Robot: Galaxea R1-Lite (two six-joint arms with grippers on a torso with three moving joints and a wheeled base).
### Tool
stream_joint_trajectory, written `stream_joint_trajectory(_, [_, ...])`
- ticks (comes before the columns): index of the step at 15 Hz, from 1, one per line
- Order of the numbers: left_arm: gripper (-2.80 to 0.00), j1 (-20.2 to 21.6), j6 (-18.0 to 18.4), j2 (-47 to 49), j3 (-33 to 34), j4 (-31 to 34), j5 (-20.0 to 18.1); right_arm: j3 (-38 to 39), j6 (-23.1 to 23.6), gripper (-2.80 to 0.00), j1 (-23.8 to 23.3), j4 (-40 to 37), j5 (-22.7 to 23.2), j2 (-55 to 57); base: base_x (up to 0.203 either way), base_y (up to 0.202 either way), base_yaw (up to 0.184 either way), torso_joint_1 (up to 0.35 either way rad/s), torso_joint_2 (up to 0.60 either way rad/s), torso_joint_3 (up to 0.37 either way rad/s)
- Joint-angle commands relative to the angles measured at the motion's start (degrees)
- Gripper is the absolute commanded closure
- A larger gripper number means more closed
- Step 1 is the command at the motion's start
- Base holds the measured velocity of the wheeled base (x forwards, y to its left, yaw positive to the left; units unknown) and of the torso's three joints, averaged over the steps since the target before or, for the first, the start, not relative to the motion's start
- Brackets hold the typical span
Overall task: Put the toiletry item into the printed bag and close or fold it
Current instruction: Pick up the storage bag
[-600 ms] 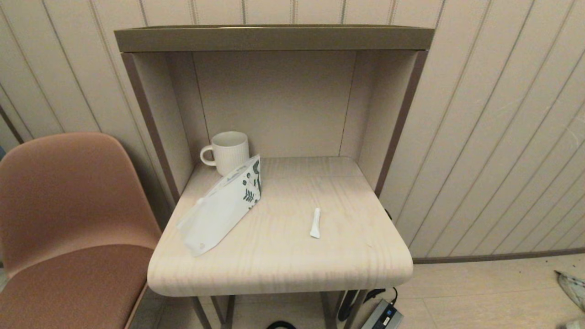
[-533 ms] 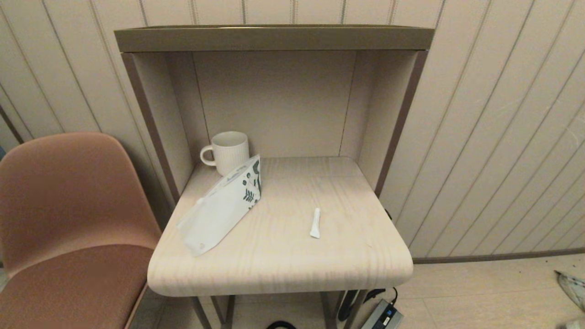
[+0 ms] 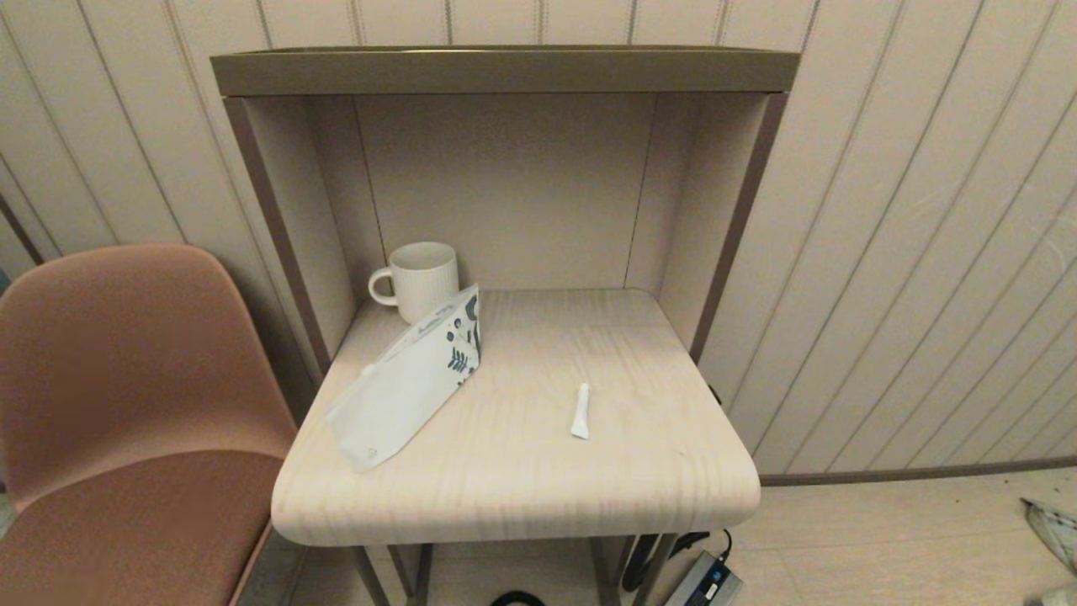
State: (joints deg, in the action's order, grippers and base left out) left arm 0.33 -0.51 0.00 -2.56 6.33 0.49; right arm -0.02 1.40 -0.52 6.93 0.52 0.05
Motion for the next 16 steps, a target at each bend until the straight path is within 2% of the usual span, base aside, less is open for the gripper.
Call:
stream_joint_trajectory(1, [0.0,0.0,-0.1,0.1,0.0,0.0,0.0,-3.8,-0.1,0.0,0.0,-3.1,1.3,0.0,0.0,0.0,0.0,0.0,0.0,0.0])
stream_joint_trajectory(2, [0.0,0.0,-0.1,0.0,0.0,0.0,0.0,-8.9,-0.2,0.0,0.0,-7.1,2.9,0.0,0.0,0.0,0.0,0.0,0.0,0.0])
stream_joint_trajectory(5, [0.0,0.0,0.0,0.1,0.0,0.1,0.0,-31.3,-0.6,0.0,0.0,-20.9,10.1,2.1,0.0,0.0,0.0,0.0,0.0,0.0])
stream_joint_trajectory(7, [0.0,0.0,0.0,0.1,0.0,0.1,0.0,-39.9,-1.6,0.0,0.1,-25.7,12.9,9.3,0.0,0.0,0.0,0.0,0.0,0.0])
stream_joint_trajectory(9, [0.0,0.0,-0.1,0.0,0.1,0.0,0.0,-45.3,-3.6,0.0,1.7,-27.7,14.1,18.2,0.0,0.0,0.0,0.0,0.0,0.0])
stream_joint_trajectory(11, [0.0,0.1,0.6,0.1,-1.0,-0.6,0.6,-48.7,-6.0,0.0,5.5,-28.7,14.9,25.6,0.0,0.0,0.0,0.0,0.0,0.0])
stream_joint_trajectory(13, [0.0,0.1,1.7,1.9,-8.0,-0.7,1.3,-49.7,-7.7,0.0,8.7,-29.0,15.3,29.7,0.0,0.0,0.0,0.0,0.0,0.0])
stream_joint_trajectory(16, [0.0,0.0,1.9,13.2,-16.1,-1.1,0.4,-50.4,-7.9,0.0,9.1,-26.3,15.5,33.4,0.0,0.0,0.0,0.0,0.0,0.0])
